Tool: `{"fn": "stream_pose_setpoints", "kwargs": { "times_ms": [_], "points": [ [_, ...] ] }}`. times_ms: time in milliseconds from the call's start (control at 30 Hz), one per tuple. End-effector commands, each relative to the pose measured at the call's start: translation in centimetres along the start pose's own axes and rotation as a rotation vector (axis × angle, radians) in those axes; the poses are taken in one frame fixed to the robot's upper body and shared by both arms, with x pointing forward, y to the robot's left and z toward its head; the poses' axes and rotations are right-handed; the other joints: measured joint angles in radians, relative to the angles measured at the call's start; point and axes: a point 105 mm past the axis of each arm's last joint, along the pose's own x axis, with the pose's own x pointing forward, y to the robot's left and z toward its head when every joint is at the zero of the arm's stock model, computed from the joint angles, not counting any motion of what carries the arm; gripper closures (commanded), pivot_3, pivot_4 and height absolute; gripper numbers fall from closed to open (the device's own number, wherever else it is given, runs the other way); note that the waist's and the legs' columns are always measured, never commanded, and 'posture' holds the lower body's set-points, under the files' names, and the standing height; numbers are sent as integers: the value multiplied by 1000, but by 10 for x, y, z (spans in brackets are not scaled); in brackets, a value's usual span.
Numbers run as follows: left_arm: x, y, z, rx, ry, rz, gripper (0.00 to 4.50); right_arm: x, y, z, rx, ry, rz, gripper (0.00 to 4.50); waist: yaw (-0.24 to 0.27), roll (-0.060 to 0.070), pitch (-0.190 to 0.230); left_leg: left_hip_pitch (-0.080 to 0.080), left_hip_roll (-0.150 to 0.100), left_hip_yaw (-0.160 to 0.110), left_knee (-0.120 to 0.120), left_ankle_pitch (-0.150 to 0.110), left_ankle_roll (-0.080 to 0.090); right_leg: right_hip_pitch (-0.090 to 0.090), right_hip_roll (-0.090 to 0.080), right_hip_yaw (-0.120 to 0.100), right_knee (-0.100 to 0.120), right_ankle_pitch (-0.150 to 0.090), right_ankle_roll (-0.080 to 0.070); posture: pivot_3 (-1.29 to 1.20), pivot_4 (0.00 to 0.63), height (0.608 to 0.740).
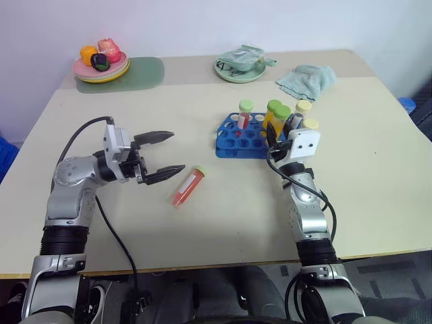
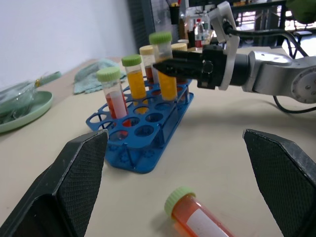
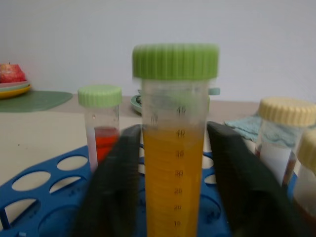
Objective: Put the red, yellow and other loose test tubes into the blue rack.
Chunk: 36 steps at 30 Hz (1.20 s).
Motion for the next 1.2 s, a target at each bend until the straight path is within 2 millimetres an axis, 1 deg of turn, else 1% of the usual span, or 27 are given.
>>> {"fn": "stream_pose_setpoints", "kwargs": {
  "times_ms": [33, 67, 300, 367, 433, 500, 567, 600, 667, 700, 733, 800, 833, 933, 1000, 1033, 1100, 1167, 1200],
  "points": [
    [2, 0, 11, 33, -24, -9, 0, 2, -1, 12, -1, -51, -9, 393, 0, 0, 0, 0, 0, 0, 0, 0, 0, 0, 0, 0, 0, 0, 0, 0, 150, 740],
    [1, 0, 11, 33, -24, -9, 0, 3, -1, 15, -14, -63, -10, 40, 0, 0, 0, 0, 0, 0, 0, 0, 0, 0, 0, 0, 0, 0, 0, 0, 150, 740],
    [1, 1, 10, 33, -23, -6, 0, 7, -1, 38, -29, -129, 4, 40, 1, 0, 0, 0, 0, 0, 0, 0, 0, 0, 0, 0, 0, 0, 0, 0, 150, 740],
    [1, 1, 10, 30, -22, -3, 0, 11, -6, 59, -32, -181, 2, 40, 1, 0, 0, 0, 0, 0, 0, 0, 0, 0, 0, 0, 0, 0, 0, 0, 150, 740],
    [1, 1, 9, 28, -19, 5, 0, 17, -14, 90, -40, -248, -2, 40, 1, 0, 0, 0, 0, 0, 0, 0, 0, 0, 0, 0, 0, 0, 0, 0, 150, 740],
    [-1, 2, 7, 23, -6, 23, 0, 21, -19, 117, -59, -292, 26, 40, 3, 0, 0, 0, 0, 0, 0, 0, 0, 0, 0, 0, 0, 0, 0, 0, 150, 740],
    [-1, 4, 7, 9, 1, 42, 0, 24, -24, 133, -47, -285, 69, 40, 4, 0, 0, 0, 0, 0, 0, 0, 0, 0, 0, 0, 0, 0, 0, 0, 150, 740],
    [-1, 4, 8, 12, 13, 50, 0, 22, -26, 141, -33, -271, 133, 40, 4, 0, 0, 0, 0, -1, 0, 0, 0, 0, 0, 0, 0, 0, 0, 0, 150, 740],
    [0, 8, 10, -15, 40, 78, 0, 14, -29, 151, 101, -182, 287, 40, 7, 0, 0, -1, 0, -2, 0, 0, 0, 0, -1, -1, 0, 0, 0, 0, 150, 740],
    [0, 11, 9, -30, 58, 96, 0, 7, -25, 156, 156, -140, 384, 40, 8, 0, 0, -1, 0, -2, 0, 0, 1, 1, -1, -1, 0, 0, 0, 0, 150, 740],
    [1, 12, 9, -39, 77, 100, 0, -4, -20, 164, 182, -112, 508, 40, 8, 0, 0, -1, 0, -2, 0, -1, 1, 1, -1, -1, -1, 0, 0, 0, 150, 740],
    [1, 11, 9, -52, 108, 101, 0, -26, -13, 172, 201, -6, 717, 40, 11, 0, 0, -1, 0, -2, 0, -4, 8, 1, -1, -1, -1, 0, 0, 0, 150, 740],
    [3, 10, 8, -63, 131, 100, 0, -37, -11, 175, 171, 45, 810, 40, 10, 0, 0, -1, 0, -2, 0, -5, 8, 1, -1, -1, -1, 0, 0, 0, 150, 740],
    [5, 11, 4, -110, 188, 135, 0, -57, -7, 178, 63, 153, 982, 40, 9, -1, 1, 0, 0, -2, 0, -5, 9, 2, -1, -1, -4, 0, 0, 0, 150, 740],
    [5, 11, 1, -133, 226, 156, 0, -69, -6, 176, 60, 232, 1078, 40, 7, -1, 1, 0, 1, -2, 0, -5, 9, 4, 0, -1, -6, 0, 0, 0, 150, 740],
    [5, 9, -2, -147, 254, 163, 0, -74, -7, 174, 41, 255, 1111, 40, 8, -2, 1, 1, 1, -2, 0, -5, 9, 4, 1, -1, -6, 0, 0, 0, 150, 740],
    [4, 16, -9, -150, 331, 239, 0, -85, -8, 166, -18, 296, 1182, 40, 11, -2, 1, 0, 1, -2, 0, -5, 9, 4, 1, -1, -6, 0, 0, 0, 150, 740],
    [5, 17, -15, -240, 395, 289, 0, -92, -10, 160, -68, 317, 1232, 40, 15, -2, 1, 0, 1, -1, 0, -5, 9, 4, 0, -1, -6, 0, 0, 0, 150, 740],
    [8, 15, -15, -255, 430, 297, 0, -92, -11, 158, -79, 323, 1241, 40, 18, -2, 1, 0, 1, -1, 0, -5, 9, 4, 0, -1, -6, 0, 0, 0, 150, 740]
  ]
}}
